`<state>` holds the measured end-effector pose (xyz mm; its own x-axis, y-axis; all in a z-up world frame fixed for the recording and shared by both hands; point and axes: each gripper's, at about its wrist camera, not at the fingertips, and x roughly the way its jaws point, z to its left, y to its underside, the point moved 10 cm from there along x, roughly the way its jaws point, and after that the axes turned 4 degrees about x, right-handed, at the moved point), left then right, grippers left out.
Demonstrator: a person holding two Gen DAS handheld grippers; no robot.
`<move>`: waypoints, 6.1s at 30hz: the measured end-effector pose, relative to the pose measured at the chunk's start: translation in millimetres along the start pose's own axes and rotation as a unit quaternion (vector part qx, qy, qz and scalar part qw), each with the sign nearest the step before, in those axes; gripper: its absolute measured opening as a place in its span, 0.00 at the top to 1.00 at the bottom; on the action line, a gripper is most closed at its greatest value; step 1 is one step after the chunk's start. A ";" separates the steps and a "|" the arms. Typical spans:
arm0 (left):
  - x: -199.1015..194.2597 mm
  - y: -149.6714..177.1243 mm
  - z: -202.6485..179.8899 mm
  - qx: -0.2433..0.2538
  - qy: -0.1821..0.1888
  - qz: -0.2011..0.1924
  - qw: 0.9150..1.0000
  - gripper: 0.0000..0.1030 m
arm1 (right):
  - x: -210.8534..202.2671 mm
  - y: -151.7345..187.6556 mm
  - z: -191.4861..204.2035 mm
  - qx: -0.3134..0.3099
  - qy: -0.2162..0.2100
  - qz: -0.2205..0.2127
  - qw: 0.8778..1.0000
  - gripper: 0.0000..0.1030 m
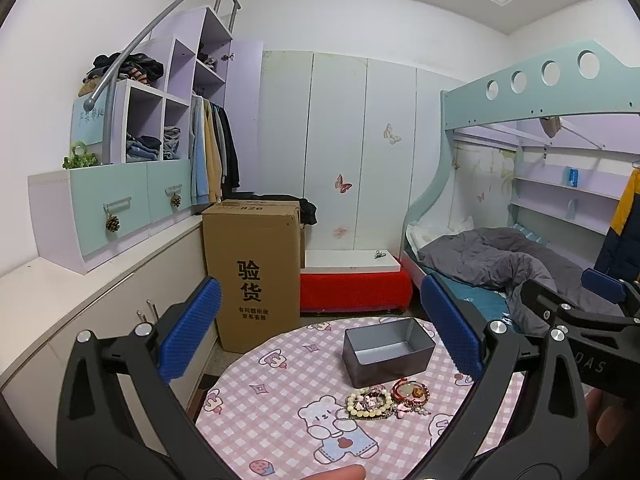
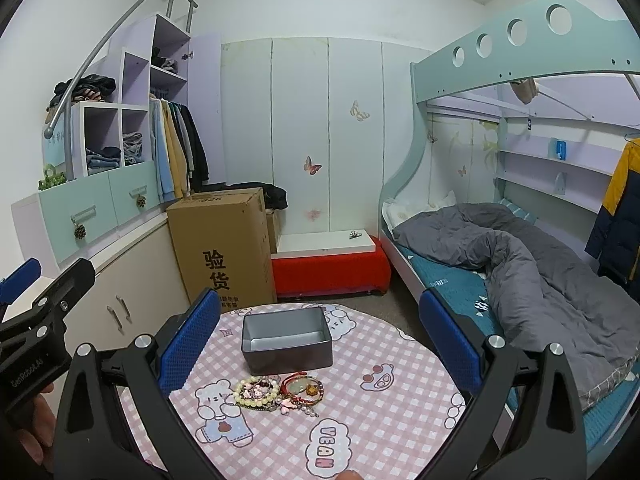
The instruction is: Organize jewelry
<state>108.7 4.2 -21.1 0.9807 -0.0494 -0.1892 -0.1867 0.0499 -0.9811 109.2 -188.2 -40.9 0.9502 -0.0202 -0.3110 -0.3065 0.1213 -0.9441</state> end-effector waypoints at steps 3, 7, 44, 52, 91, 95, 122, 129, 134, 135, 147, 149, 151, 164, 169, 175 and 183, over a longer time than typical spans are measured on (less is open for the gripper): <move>-0.4 0.1 -3.0 0.000 -0.003 -0.004 1.000 0.06 | 1.5 -0.5 0.0 -0.002 0.000 -0.002 1.000 0.07; 2.1 1.4 -3.1 0.004 -0.004 -0.004 1.000 0.06 | 2.2 -1.3 1.4 -0.004 -0.002 -0.005 1.000 0.07; 114.4 146.6 -18.4 0.034 0.021 0.176 0.984 0.06 | 75.1 82.3 -34.3 -0.001 0.021 0.105 0.994 0.07; 168.1 214.3 -29.5 0.056 0.027 0.259 0.964 0.06 | 97.4 133.4 -48.7 0.007 0.025 0.170 0.985 0.07; 184.4 238.1 -38.6 0.041 0.109 0.295 0.948 0.06 | 131.8 180.6 -47.2 0.016 0.005 0.242 0.970 0.07; 192.2 248.6 -42.5 0.040 0.117 0.321 0.939 0.34 | 133.3 181.1 -48.1 0.016 0.004 0.243 0.970 0.07; 149.5 236.9 -39.5 -0.007 0.195 0.281 0.940 0.87 | 134.3 183.0 -36.1 0.006 -0.010 0.247 0.969 0.07; 129.9 253.5 -24.5 -0.003 0.180 0.305 0.935 0.85 | 136.0 190.2 -23.0 -0.006 -0.024 0.261 0.965 0.07; 136.1 268.3 -12.3 -0.033 0.173 0.329 0.928 0.78 | 134.8 197.3 0.6 -0.031 -0.054 0.271 0.961 0.07; 136.5 268.7 -13.7 -0.033 0.174 0.330 0.927 0.76 | 134.5 198.5 3.8 -0.031 -0.059 0.272 0.960 0.07; 145.5 266.0 -16.4 -0.028 0.164 0.329 0.930 0.79 | 171.7 219.6 66.9 -0.019 -0.132 0.305 0.943 0.44; 150.1 265.1 -17.0 -0.026 0.161 0.329 0.930 0.79 | 172.7 221.6 69.3 -0.006 -0.140 0.315 0.939 0.62; 154.6 264.6 -18.6 -0.021 0.159 0.331 0.930 0.79 | 166.3 217.0 73.1 -0.015 -0.143 0.300 0.943 0.63; 147.9 254.9 -24.7 0.013 0.161 0.304 0.939 0.91 | 164.3 223.8 71.9 -0.039 -0.132 0.297 0.945 0.93; 142.0 256.3 -18.4 -0.004 0.167 0.305 0.938 0.91 | 157.5 224.3 67.5 -0.021 -0.151 0.302 0.941 0.90; 137.4 251.2 -12.8 -0.012 0.162 0.299 0.940 0.91 | 170.7 230.0 78.4 -0.059 -0.124 0.296 0.945 0.79; 123.9 224.2 0.0 -0.028 0.160 0.270 0.949 0.91 | 138.1 187.3 69.2 -0.030 -0.178 0.262 0.948 0.87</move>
<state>188.3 9.3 -264.4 0.6756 -0.3319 -0.6583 -0.6682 0.1016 -0.7370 186.9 -99.6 -253.2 0.6216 0.3643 -0.6934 -0.7349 -0.0352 -0.6773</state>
